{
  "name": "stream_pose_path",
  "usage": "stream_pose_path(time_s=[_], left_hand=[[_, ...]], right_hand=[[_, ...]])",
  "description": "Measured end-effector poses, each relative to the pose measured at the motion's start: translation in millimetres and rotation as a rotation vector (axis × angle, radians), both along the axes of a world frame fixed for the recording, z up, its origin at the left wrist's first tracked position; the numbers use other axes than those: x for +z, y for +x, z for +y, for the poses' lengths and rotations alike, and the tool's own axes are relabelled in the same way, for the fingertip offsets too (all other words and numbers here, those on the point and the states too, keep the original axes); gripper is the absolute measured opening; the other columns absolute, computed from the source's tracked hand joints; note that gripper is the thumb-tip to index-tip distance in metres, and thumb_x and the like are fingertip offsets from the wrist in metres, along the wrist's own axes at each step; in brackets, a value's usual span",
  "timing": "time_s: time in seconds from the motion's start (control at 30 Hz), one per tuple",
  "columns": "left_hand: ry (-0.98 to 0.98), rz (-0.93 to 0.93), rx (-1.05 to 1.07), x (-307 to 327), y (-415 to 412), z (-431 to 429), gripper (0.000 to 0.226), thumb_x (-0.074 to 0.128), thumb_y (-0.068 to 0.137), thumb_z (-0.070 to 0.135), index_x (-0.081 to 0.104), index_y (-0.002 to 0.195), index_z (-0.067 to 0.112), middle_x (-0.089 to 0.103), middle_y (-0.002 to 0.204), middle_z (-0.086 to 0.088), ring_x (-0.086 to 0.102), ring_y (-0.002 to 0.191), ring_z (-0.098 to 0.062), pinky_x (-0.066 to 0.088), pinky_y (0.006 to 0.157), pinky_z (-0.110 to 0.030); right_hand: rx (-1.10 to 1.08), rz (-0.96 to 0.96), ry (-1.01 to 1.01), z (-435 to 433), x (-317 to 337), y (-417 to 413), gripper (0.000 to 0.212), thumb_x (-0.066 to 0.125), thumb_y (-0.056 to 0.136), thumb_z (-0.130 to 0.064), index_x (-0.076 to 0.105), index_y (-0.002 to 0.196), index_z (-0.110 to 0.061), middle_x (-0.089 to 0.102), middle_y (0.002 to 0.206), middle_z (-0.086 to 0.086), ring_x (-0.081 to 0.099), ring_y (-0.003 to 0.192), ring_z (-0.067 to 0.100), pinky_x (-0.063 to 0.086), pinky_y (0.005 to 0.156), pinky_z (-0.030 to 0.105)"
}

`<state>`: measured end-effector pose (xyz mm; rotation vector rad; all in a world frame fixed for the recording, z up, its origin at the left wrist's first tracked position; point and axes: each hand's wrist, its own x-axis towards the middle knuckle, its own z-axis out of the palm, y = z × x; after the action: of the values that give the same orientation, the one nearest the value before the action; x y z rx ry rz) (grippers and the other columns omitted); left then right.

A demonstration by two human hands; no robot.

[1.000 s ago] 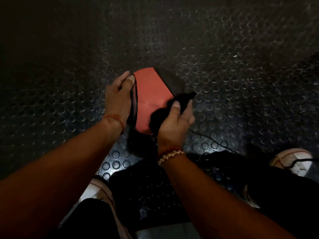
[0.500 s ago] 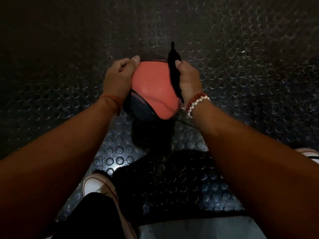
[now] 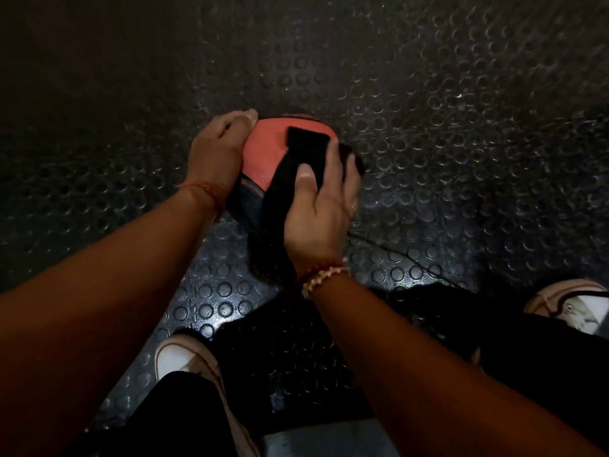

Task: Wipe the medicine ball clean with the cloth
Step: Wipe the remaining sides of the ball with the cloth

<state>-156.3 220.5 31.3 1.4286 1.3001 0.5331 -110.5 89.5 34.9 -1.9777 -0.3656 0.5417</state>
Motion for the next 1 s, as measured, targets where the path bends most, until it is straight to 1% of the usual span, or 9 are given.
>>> stream_pose_path(time_s=[0.17,0.3,0.43,0.5,0.63,0.77,0.83,0.9,1.0], left_hand=[[-0.072,0.010,0.106,-5.6,-7.2,3.0,0.025,0.057,0.092,0.047,0.067,0.100,0.026,0.066,0.106,0.009,0.060,0.097,-0.005,0.049,0.092,-0.024],[-0.129,-0.016,0.148,-6.0,-9.3,-0.8,0.035,0.058,0.084,0.055,0.068,0.103,0.027,0.067,0.113,0.005,0.062,0.103,-0.010,0.051,0.092,-0.031],[-0.153,-0.018,0.172,-3.5,-9.7,-0.6,0.050,0.060,0.073,0.062,0.070,0.106,0.026,0.068,0.112,0.005,0.064,0.103,-0.011,0.052,0.089,-0.031],[-0.157,-0.017,0.169,-2.5,-10.4,0.1,0.043,0.060,0.078,0.058,0.070,0.105,0.026,0.068,0.111,0.006,0.064,0.102,-0.010,0.052,0.090,-0.032],[-0.129,-0.020,0.151,-2.3,-7.2,0.7,0.029,0.060,0.081,0.055,0.067,0.095,0.029,0.067,0.109,0.007,0.064,0.103,-0.012,0.053,0.092,-0.034],[-0.090,-0.011,0.156,-4.4,-7.0,1.9,0.024,0.058,0.090,0.048,0.067,0.098,0.027,0.066,0.105,0.009,0.063,0.098,-0.008,0.051,0.084,-0.023],[-0.075,-0.009,0.155,-5.3,-7.5,0.2,0.029,0.058,0.092,0.046,0.068,0.103,0.022,0.064,0.101,0.010,0.059,0.089,-0.003,0.046,0.074,-0.014],[-0.071,-0.016,0.162,-6.4,-7.7,-1.0,0.030,0.058,0.092,0.045,0.068,0.107,0.020,0.065,0.102,0.010,0.058,0.089,-0.001,0.046,0.075,-0.015],[-0.081,-0.026,0.153,-6.4,-7.5,-2.4,0.030,0.056,0.094,0.044,0.066,0.110,0.020,0.064,0.106,0.009,0.059,0.093,-0.001,0.047,0.076,-0.013]], right_hand=[[0.168,-0.006,0.007,29.0,-8.4,55.5,0.046,0.047,0.094,-0.038,0.051,0.138,-0.027,0.043,0.146,0.002,0.040,0.134,0.019,0.030,0.114,0.035],[-0.035,0.473,0.132,39.9,-41.6,84.8,0.050,0.054,0.077,-0.044,0.067,0.116,-0.015,0.065,0.119,0.001,0.060,0.112,0.018,0.043,0.106,0.040],[-0.301,0.905,0.196,18.4,-56.4,62.5,0.049,0.050,0.093,-0.045,0.059,0.126,-0.009,0.066,0.112,0.008,0.063,0.096,0.024,0.052,0.089,0.037],[-0.396,0.984,0.276,14.7,-59.9,39.4,0.055,0.045,0.092,-0.053,0.056,0.129,-0.014,0.063,0.120,0.005,0.060,0.107,0.025,0.048,0.099,0.042],[-0.465,0.708,0.184,14.0,-39.6,2.8,0.065,0.044,0.090,-0.054,0.040,0.145,-0.020,0.044,0.146,0.008,0.044,0.131,0.025,0.031,0.113,0.035],[-0.083,0.075,-0.016,8.1,-1.8,0.6,0.059,0.042,0.097,-0.043,0.027,0.151,-0.025,0.018,0.159,0.007,0.017,0.146,0.023,0.016,0.119,0.036],[0.084,-0.078,-0.090,18.8,-0.7,23.9,0.053,0.042,0.096,-0.045,0.036,0.147,-0.029,0.025,0.157,0.003,0.021,0.144,0.024,0.018,0.119,0.042],[0.230,-0.097,-0.086,39.4,-2.4,55.6,0.047,0.045,0.094,-0.045,0.051,0.137,-0.029,0.044,0.144,0.003,0.041,0.133,0.022,0.031,0.114,0.040],[0.276,0.141,0.016,61.5,-12.9,94.8,0.038,0.053,0.090,-0.039,0.069,0.115,-0.017,0.067,0.112,-0.002,0.061,0.107,0.016,0.044,0.101,0.035]])
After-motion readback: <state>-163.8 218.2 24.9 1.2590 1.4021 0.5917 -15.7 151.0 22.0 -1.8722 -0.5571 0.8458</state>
